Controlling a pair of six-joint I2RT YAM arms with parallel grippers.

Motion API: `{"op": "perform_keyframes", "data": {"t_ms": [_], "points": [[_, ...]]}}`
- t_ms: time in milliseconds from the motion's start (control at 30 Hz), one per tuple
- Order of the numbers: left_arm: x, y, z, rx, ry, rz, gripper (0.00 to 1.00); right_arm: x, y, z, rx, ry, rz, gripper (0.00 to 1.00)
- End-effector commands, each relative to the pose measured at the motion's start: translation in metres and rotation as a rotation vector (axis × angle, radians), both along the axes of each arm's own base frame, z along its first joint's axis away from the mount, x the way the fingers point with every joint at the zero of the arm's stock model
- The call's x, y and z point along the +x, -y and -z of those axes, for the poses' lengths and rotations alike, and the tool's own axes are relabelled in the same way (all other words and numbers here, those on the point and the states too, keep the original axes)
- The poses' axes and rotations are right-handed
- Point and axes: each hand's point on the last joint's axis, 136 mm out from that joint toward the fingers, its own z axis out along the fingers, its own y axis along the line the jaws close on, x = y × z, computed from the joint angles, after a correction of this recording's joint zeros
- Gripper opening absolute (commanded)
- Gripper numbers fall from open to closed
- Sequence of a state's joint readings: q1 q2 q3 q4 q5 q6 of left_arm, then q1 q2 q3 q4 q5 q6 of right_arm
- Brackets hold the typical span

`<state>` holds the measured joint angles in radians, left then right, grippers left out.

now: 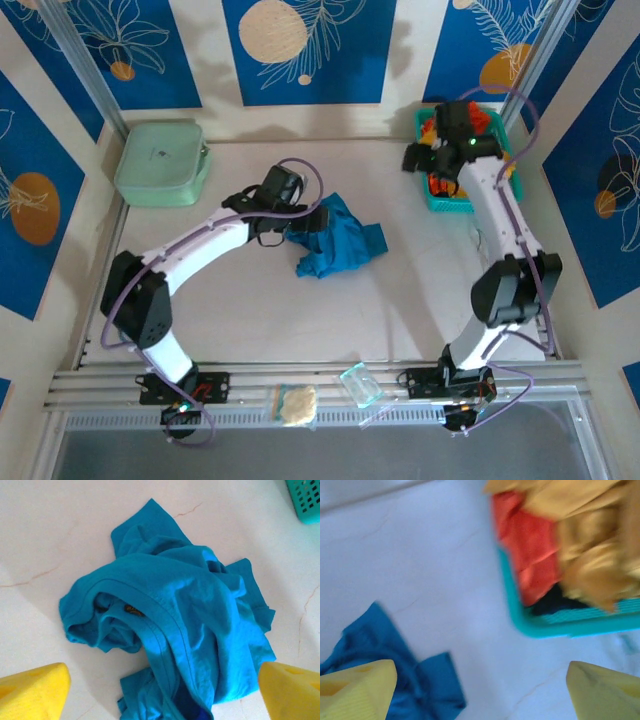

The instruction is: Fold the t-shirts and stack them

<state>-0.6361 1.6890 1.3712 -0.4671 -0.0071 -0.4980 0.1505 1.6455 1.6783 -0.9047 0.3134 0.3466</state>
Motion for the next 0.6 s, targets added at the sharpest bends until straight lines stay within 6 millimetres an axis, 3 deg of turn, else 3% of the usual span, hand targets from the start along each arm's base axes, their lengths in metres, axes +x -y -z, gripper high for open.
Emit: {"op": "perform_keyframes", "data": {"t_ms": [0, 133, 267, 400, 567], "points": [[0.020, 0.003, 0.019, -0.110, -0.093, -0.054, 0.88, -0.034, -0.064, 0.035, 0.175, -0.072, -0.148, 0.86], [0.045, 0.002, 0.049, -0.237, -0.187, -0.123, 0.81, -0.087, -0.127, 0.082, 0.269, -0.192, -0.250, 0.83], [0.064, 0.001, 0.066, -0.302, -0.197, -0.165, 0.81, -0.119, -0.161, 0.115, 0.252, -0.241, -0.266, 0.80], [0.072, 0.008, 0.074, -0.360, -0.183, -0.174, 0.81, -0.128, -0.179, 0.138, 0.253, -0.252, -0.250, 0.76], [0.081, 0.019, 0.094, -0.426, -0.191, -0.181, 0.80, -0.122, -0.190, 0.155, 0.186, -0.244, -0.235, 0.71]]}}
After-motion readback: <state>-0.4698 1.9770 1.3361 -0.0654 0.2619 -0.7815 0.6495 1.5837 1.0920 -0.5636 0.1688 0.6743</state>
